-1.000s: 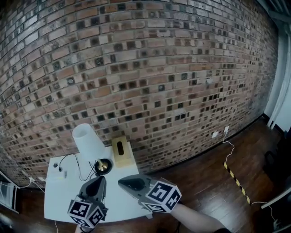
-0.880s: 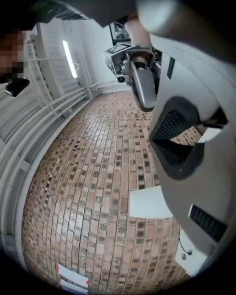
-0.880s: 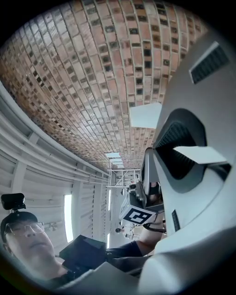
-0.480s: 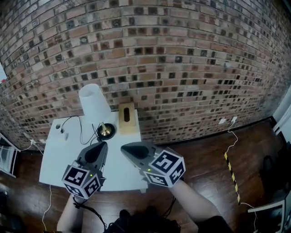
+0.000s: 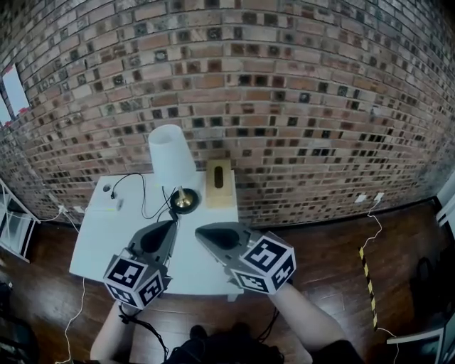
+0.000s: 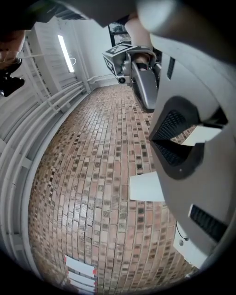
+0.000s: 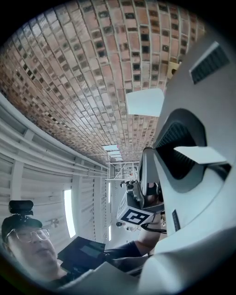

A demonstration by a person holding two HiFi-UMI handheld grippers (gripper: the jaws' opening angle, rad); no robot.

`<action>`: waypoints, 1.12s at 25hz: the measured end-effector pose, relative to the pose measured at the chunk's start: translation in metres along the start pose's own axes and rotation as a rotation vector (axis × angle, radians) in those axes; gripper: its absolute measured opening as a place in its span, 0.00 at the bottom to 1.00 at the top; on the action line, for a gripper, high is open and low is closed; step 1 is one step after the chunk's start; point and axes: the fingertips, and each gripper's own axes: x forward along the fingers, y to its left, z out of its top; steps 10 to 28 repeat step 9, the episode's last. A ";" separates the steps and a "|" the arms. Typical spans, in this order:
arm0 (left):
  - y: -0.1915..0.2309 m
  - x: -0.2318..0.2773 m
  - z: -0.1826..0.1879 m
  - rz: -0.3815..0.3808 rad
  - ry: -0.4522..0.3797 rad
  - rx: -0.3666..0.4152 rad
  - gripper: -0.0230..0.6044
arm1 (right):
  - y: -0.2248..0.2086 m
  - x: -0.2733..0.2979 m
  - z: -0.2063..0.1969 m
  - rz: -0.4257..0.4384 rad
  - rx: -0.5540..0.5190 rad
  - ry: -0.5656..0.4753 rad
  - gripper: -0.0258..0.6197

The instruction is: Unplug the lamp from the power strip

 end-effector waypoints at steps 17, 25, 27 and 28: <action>0.007 -0.017 0.004 0.020 -0.018 0.000 0.06 | 0.012 0.008 -0.003 0.011 0.007 0.007 0.03; 0.007 -0.017 0.004 0.020 -0.018 0.000 0.06 | 0.012 0.008 -0.003 0.011 0.007 0.007 0.03; 0.007 -0.017 0.004 0.020 -0.018 0.000 0.06 | 0.012 0.008 -0.003 0.011 0.007 0.007 0.03; 0.007 -0.017 0.004 0.020 -0.018 0.000 0.06 | 0.012 0.008 -0.003 0.011 0.007 0.007 0.03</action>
